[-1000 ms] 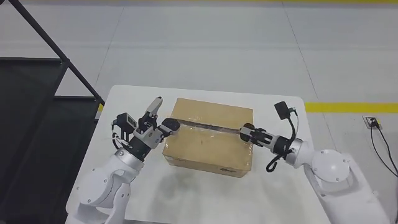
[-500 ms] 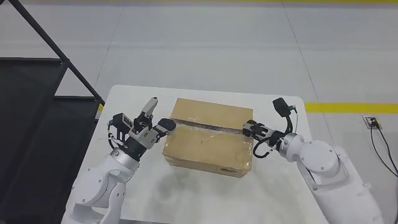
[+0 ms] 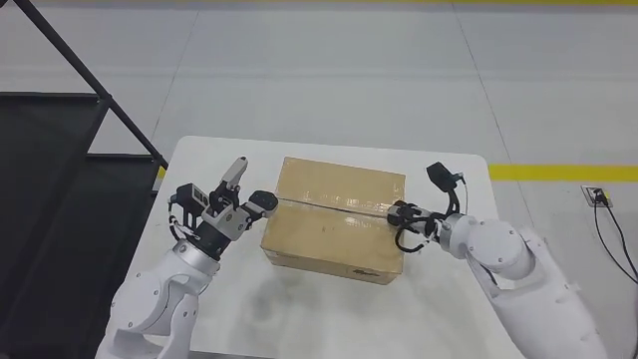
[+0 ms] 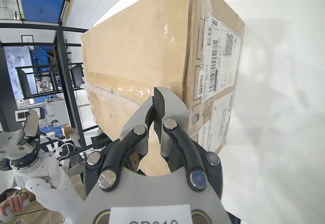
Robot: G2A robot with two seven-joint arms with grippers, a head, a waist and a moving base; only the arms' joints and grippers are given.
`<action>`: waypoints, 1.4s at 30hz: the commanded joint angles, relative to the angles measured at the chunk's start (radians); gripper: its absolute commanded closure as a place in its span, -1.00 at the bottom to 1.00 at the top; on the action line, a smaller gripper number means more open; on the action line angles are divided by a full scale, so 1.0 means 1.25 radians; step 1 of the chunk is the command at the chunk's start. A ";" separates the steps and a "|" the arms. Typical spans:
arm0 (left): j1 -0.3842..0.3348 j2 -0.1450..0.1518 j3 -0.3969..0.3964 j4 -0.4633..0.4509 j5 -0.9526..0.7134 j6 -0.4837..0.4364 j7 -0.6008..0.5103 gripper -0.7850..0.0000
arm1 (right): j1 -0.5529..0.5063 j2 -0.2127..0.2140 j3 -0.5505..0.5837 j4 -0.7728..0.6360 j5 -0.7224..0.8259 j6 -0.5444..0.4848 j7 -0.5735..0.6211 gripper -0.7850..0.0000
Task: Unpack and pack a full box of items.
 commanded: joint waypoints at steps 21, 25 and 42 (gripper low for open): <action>0.076 0.010 -0.091 -0.019 -0.068 -0.052 0.005 -1.00 | 0.138 -0.050 -0.159 0.089 0.020 -0.012 -0.008 1.00; 0.093 0.012 -0.114 -0.020 -0.082 -0.062 0.001 -1.00 | 0.170 -0.065 -0.192 0.114 0.035 -0.018 -0.019 1.00; 0.160 0.021 -0.208 -0.006 -0.160 -0.100 -0.031 -1.00 | 0.320 -0.166 -0.361 0.270 0.122 -0.050 -0.097 1.00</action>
